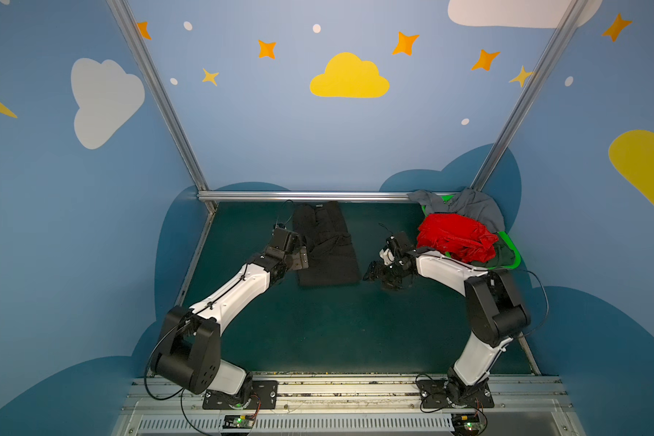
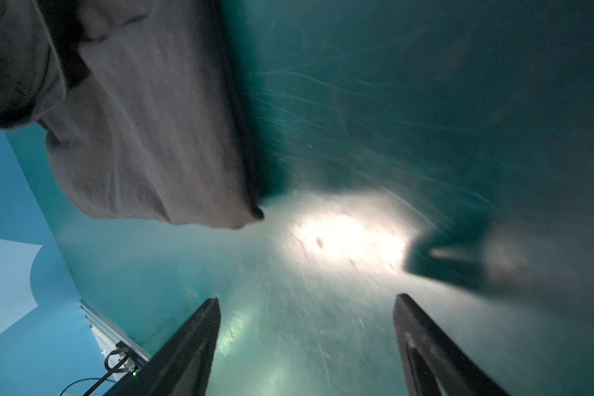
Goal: Fold and stack the t-shirts
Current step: 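Move both grippers to opposite sides of the black bundle and grasp its edges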
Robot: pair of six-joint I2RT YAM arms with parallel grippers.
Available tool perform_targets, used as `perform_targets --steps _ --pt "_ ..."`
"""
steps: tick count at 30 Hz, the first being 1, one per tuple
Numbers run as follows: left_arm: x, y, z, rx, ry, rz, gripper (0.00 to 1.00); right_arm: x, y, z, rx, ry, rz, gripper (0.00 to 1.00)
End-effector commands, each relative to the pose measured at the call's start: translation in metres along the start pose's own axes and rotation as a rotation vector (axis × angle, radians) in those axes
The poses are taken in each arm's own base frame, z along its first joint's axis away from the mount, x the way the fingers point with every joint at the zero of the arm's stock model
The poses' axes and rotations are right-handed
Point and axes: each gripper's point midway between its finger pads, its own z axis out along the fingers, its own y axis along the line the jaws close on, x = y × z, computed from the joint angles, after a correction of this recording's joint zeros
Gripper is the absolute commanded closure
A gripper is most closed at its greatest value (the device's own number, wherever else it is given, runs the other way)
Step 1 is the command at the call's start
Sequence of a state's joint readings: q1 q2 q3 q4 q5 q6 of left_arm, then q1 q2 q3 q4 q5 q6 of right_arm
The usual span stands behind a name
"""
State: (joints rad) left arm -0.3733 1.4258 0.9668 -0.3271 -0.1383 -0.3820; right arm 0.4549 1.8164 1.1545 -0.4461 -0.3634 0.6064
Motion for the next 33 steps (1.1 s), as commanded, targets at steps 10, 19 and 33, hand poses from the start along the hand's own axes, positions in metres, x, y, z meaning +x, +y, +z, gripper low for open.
perform_targets --steps 10,19,33 --pt "0.083 -0.003 0.011 0.195 0.215 -0.283 0.18 -0.014 0.031 0.046 -0.06 0.042 -0.006 0.4" --pt "0.089 -0.01 0.044 0.221 0.278 -0.341 0.24 -0.014 0.035 0.053 -0.063 0.047 0.011 0.52" --pt "0.084 -0.015 0.078 0.193 0.328 -0.339 0.81 -0.022 0.039 0.051 -0.055 0.043 -0.01 0.94"
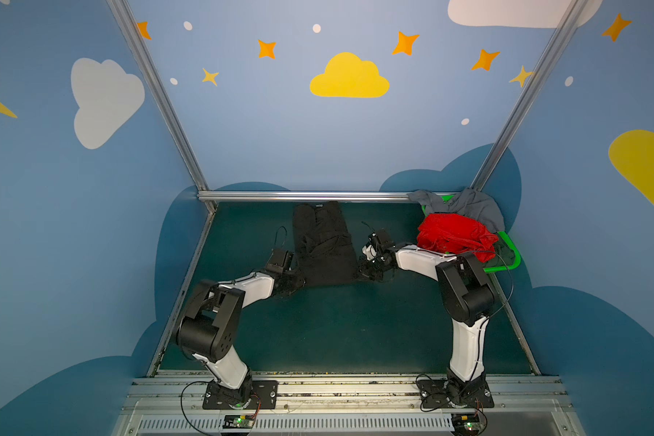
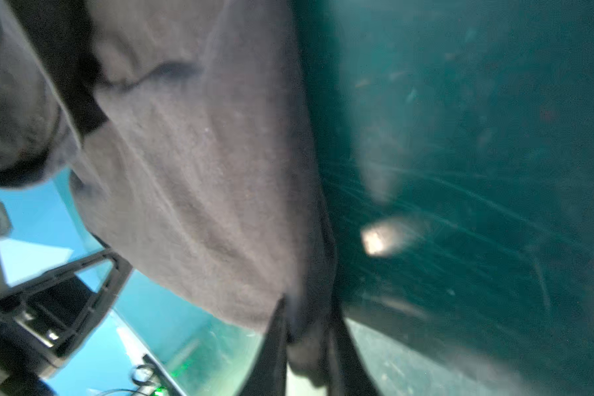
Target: Fold and stack the t-shirts
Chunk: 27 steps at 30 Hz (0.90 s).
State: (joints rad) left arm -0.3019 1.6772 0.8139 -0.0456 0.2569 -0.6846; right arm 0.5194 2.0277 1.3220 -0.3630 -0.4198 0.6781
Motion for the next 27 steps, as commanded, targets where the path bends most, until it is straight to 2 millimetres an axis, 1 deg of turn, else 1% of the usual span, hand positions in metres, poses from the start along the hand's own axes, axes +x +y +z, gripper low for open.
perform_targets --steps 1,2,3,7,12,17,21,23,26,27 --pt "-0.005 -0.003 0.001 -0.016 0.015 0.028 0.89 -0.005 0.003 -0.001 0.016 0.002 -0.018 0.98" --pt "-0.008 -0.007 -0.001 -0.012 0.014 0.039 0.95 -0.006 0.004 -0.003 0.016 -0.002 -0.022 1.0" --pt "-0.011 -0.011 -0.003 -0.007 0.009 0.053 0.97 -0.007 0.007 -0.006 0.013 -0.008 -0.028 1.0" --pt "-0.022 -0.025 -0.02 0.009 -0.025 0.095 0.97 -0.009 0.016 -0.021 0.01 -0.035 -0.052 1.0" --pt "-0.028 -0.04 -0.046 0.056 -0.076 0.126 0.97 -0.008 0.03 -0.049 -0.003 -0.076 -0.087 1.0" --pt "-0.023 -0.052 -0.072 0.11 -0.105 0.138 0.97 -0.005 0.046 -0.079 -0.024 -0.123 -0.122 1.0" --pt "-0.013 -0.059 -0.09 0.122 -0.125 0.155 0.97 0.002 0.055 -0.098 -0.043 -0.137 -0.123 1.0" --pt "-0.009 -0.061 -0.097 0.125 -0.135 0.162 0.97 0.007 0.058 -0.102 -0.045 -0.147 -0.131 1.0" --pt "-0.002 -0.064 -0.103 0.141 -0.134 0.17 0.97 0.014 0.055 -0.105 -0.041 -0.149 -0.124 1.0" --pt "-0.003 -0.062 -0.104 0.122 -0.152 0.17 0.97 0.017 0.055 -0.105 -0.045 -0.147 -0.126 1.0"
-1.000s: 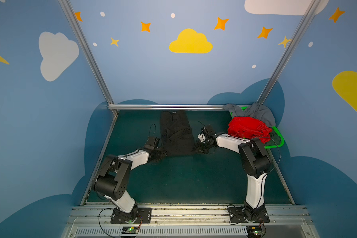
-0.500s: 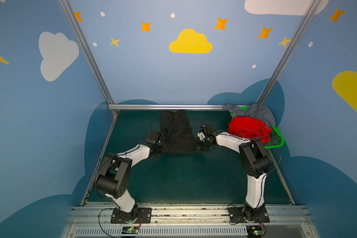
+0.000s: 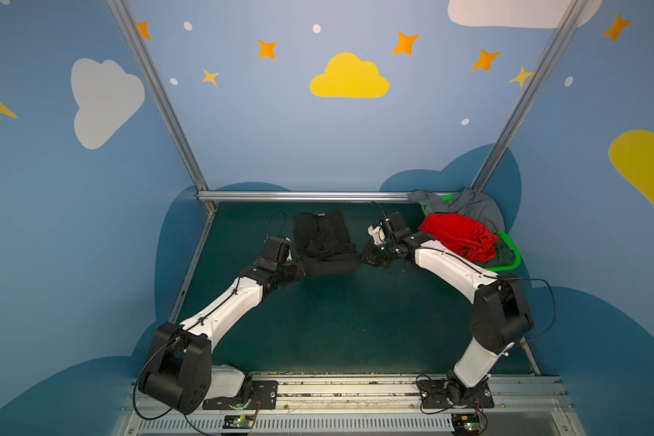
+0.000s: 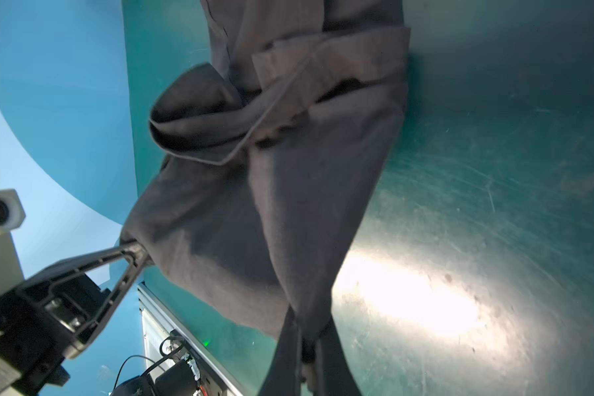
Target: Fold and stack the t-shirts
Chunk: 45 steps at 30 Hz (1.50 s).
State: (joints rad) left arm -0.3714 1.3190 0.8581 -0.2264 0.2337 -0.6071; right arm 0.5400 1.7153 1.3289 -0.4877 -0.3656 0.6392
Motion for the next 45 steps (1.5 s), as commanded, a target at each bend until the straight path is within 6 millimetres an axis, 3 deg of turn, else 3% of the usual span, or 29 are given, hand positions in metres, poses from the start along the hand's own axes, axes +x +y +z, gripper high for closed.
perform_targets --steps 1,5,9,14,19,24,30,38,45 --pt "0.004 0.007 -0.005 -0.046 -0.015 0.006 0.97 0.013 -0.005 -0.004 0.02 0.013 0.005 1.0" --pt "0.012 0.017 0.008 -0.078 0.005 -0.005 0.97 0.011 -0.007 0.008 0.004 0.035 0.025 1.0" --pt "0.013 0.012 0.016 -0.066 0.034 0.002 0.97 0.006 0.003 0.014 -0.013 0.041 -0.004 1.0" --pt "0.005 0.01 0.003 -0.081 -0.011 0.013 0.97 0.003 0.003 0.01 0.006 0.037 -0.013 1.0" --pt "0.011 0.016 -0.002 -0.079 -0.021 -0.004 0.97 0.014 0.004 0.0 0.018 0.028 -0.022 1.0" --pt "0.035 0.018 0.002 -0.063 0.0 -0.046 0.97 0.033 -0.001 -0.01 0.038 0.024 -0.015 1.0" --pt "0.047 0.006 -0.027 -0.04 -0.048 -0.031 0.97 0.062 -0.003 -0.038 0.125 -0.011 -0.058 1.0" --pt "0.051 0.006 -0.072 -0.027 -0.141 -0.005 0.97 0.093 0.026 -0.072 0.127 -0.01 -0.125 1.0" --pt "0.04 -0.004 -0.085 -0.006 -0.182 0.017 0.97 0.079 0.05 -0.079 0.083 -0.056 -0.155 1.0"
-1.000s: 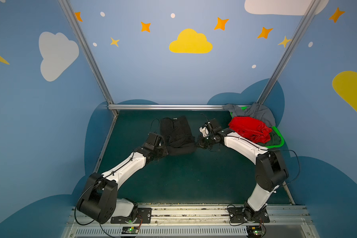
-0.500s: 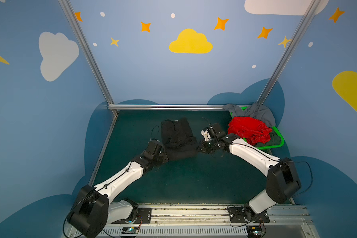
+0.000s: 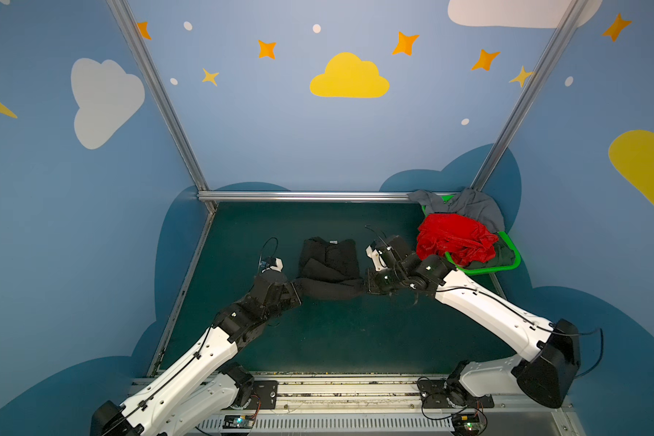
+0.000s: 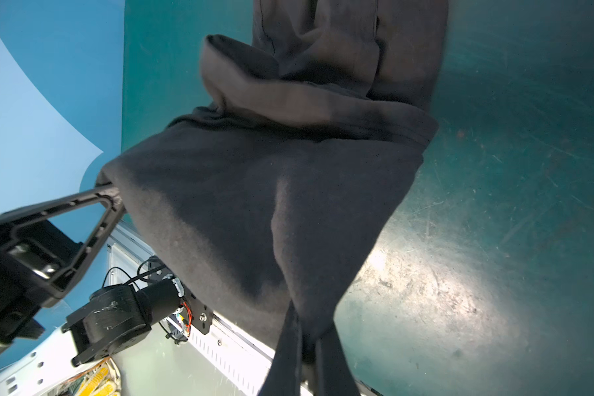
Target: Fold and stack the t-shirts
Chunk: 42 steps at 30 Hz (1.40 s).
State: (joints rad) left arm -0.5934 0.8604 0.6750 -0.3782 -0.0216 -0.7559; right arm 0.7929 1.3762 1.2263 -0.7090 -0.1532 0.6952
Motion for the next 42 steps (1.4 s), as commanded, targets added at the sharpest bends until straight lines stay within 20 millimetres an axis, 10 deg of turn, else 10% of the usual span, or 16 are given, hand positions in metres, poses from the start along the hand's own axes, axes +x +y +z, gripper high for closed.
perform_targets --steps 1,42 --pt "-0.014 0.0 -0.004 -0.031 -0.052 0.025 0.97 -0.021 0.006 -0.011 0.018 -0.059 -0.013 1.0" --pt "-0.098 0.01 0.146 -0.232 0.019 -0.025 0.97 -0.13 -0.069 0.09 -0.02 0.106 0.174 1.0"
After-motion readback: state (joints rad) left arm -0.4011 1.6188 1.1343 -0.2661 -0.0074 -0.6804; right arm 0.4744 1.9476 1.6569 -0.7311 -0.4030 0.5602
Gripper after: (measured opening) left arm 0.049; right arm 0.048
